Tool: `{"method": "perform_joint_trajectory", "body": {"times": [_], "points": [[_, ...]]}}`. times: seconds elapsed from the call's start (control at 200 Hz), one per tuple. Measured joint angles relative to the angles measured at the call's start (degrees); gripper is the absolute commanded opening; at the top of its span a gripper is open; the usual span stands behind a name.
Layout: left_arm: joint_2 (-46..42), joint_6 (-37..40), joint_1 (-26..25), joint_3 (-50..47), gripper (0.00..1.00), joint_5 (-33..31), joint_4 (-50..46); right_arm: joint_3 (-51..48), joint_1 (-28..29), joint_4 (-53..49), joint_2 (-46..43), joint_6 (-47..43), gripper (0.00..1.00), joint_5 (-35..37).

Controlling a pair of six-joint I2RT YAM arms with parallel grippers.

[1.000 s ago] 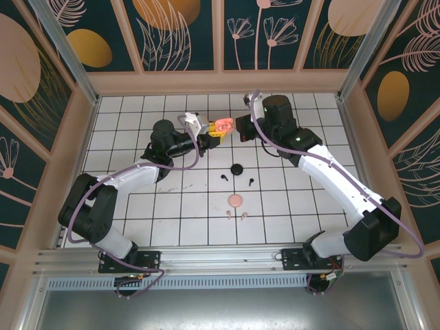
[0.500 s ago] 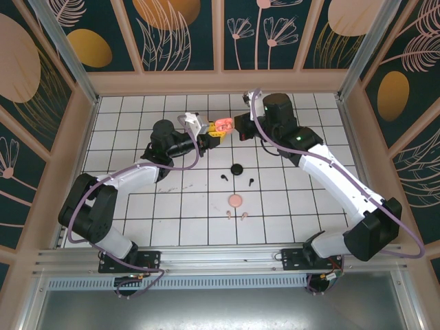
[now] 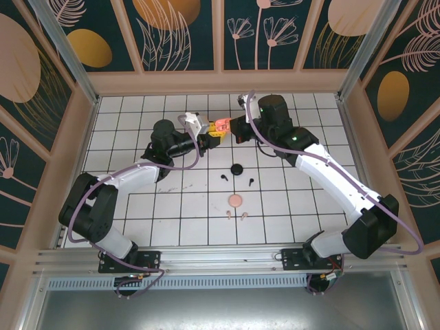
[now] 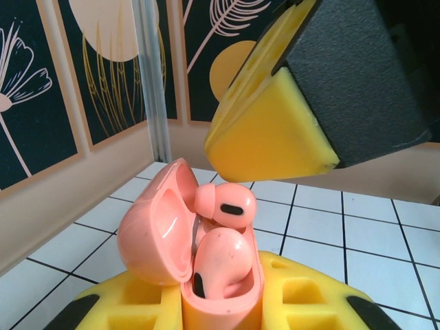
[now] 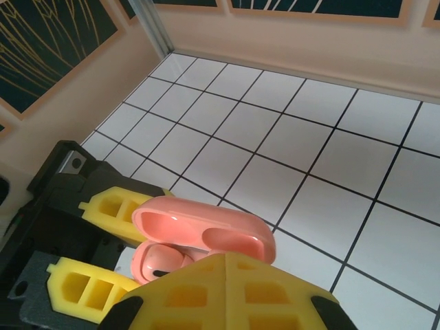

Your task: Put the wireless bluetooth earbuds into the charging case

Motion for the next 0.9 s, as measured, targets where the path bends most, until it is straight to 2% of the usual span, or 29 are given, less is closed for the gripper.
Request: {"method": "perform_joint_trajectory", "body": {"times": [0.896], "points": [[0.37,-0.04,0.02,0.0,0.0,-0.11,0.13,0.26,-0.13,-0.2,1.14,-0.68,0.0,1.22]]}}
